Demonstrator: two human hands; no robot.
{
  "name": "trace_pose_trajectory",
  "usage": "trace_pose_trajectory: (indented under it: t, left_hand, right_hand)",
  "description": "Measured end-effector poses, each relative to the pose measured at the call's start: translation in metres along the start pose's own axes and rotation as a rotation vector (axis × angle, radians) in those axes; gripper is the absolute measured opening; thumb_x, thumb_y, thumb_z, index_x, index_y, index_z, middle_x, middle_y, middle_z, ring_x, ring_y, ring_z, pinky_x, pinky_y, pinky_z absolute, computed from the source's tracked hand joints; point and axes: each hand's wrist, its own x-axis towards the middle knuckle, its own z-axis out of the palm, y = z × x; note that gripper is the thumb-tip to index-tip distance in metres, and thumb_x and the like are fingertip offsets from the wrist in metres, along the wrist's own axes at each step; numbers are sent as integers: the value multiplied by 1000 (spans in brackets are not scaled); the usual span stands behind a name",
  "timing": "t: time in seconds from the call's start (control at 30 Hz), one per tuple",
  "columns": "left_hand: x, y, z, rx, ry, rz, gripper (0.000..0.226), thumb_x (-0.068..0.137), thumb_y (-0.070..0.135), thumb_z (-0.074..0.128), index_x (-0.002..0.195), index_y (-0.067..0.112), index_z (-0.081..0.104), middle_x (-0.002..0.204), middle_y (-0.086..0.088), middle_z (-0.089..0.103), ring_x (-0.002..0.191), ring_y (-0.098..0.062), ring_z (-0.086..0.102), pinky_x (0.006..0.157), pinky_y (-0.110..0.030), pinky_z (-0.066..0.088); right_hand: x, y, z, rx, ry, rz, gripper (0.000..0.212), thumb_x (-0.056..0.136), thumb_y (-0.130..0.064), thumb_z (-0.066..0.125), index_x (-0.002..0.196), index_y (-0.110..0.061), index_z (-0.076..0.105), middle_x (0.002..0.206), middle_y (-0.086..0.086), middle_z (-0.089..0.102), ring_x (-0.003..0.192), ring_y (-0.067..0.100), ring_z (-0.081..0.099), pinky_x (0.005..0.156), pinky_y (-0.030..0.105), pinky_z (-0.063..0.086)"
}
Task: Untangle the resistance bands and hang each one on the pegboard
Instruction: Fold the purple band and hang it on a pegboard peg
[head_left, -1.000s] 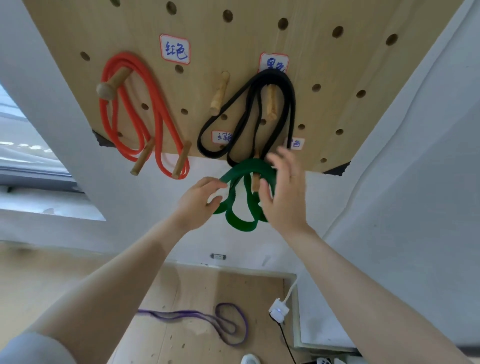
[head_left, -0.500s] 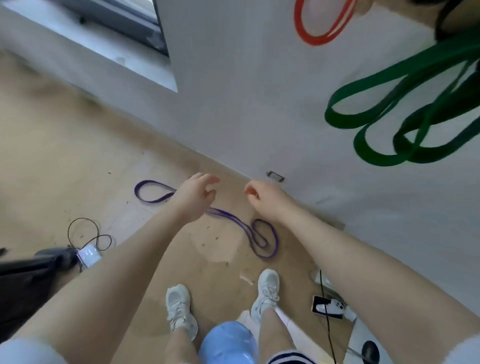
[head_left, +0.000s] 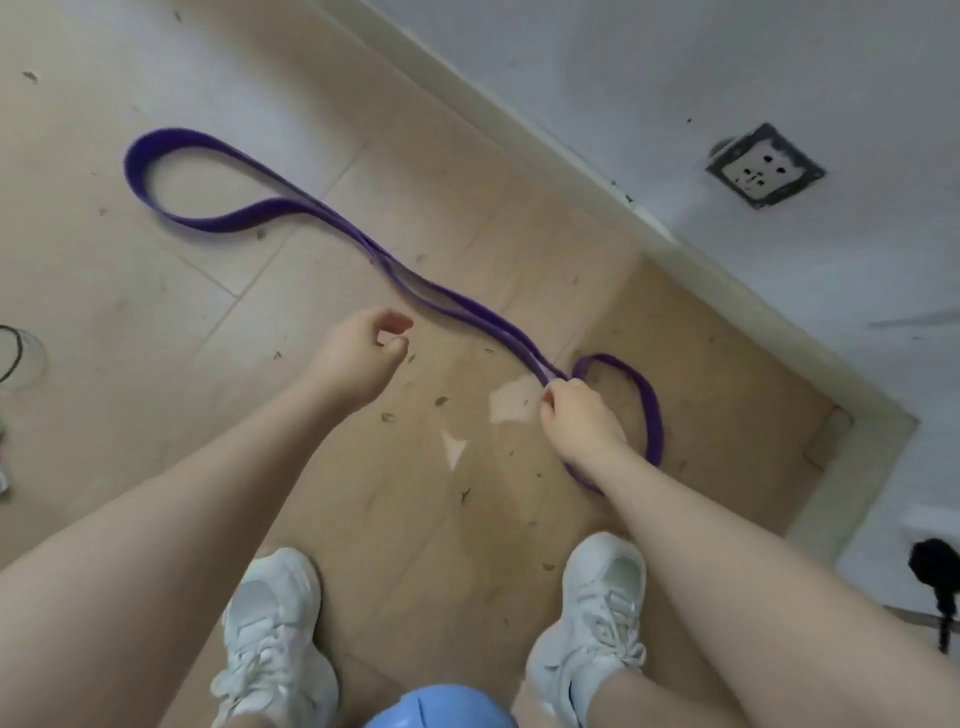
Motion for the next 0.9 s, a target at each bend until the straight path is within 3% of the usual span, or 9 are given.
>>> trace_pose_trajectory:
  t: [0.13,0.2,0.3,0.43,0.53,0.63,0.7,0.8,0.9]
  left_hand:
    - [62,-31,43,-68,36,-35,29,92,10,43,116,13,59,109,-5,63,94,-22,60,81,-29,46]
    - [80,-43,58,-24,25,4,29,91,10,42,115,13,59,113,-5,63,98,-22,61,83,-29,45]
    - [92,-53,72,40,-19,60,30,92,11,43,117,15,59,115,-2,62,103,-20,59,82,-27,43]
    - [81,-56,73,104,-59,131,31,91,9,45,118,13,59,118,-3,61,103,-21,57,85,-23,39]
    - [58,-49,63,176,-108,191,28,92,10,46,116,13,59,117,-2,61,94,-18,56,79,-20,37]
    - [26,-37,50,218,-141,251,26,94,16,47,116,14,60,116,-3,63,98,-20,57,80,-20,38]
    - [-2,-25,42,187,-164,257,24,95,21,47,114,16,61,111,-2,65,96,-18,58,78,-21,41]
    - [-52,-3,33,-80,-173,237,21,96,27,46,106,19,63,95,4,65,81,-12,58,62,-13,45]
    - [-100,14,23,-392,-158,290,18,95,23,49,106,24,62,93,14,69,85,3,61,72,-10,45]
  right_hand:
    - [64,16,34,-67,99,15,40,98,-26,40,136,-13,39,138,12,42,126,28,41,103,41,38]
    - [83,18,47,-117,160,29,45,97,-30,44,138,-12,35,140,12,41,127,28,39,103,40,35]
    - [98,19,64,-247,272,23,42,95,-32,48,131,-12,41,132,9,50,122,27,45,100,39,35]
    - [96,11,73,-310,306,-43,24,94,-15,48,118,-11,49,120,8,58,111,27,53,90,38,39]
    - [74,-3,60,-15,265,16,27,95,-20,49,121,-12,50,114,10,61,103,31,58,80,37,46]
    - [42,-20,39,269,227,-74,32,91,-27,57,120,-15,55,112,4,64,102,26,59,85,36,49]
    - [15,-36,21,497,235,-133,23,86,-25,64,108,-17,61,99,-1,67,94,21,63,86,37,50]
    - [-33,-63,-13,1002,155,-116,8,81,-13,70,83,-16,63,81,2,67,78,22,65,83,41,54]
    - [-74,-83,-49,1153,112,-160,8,82,-12,70,87,-11,64,80,8,65,73,23,62,74,37,54]
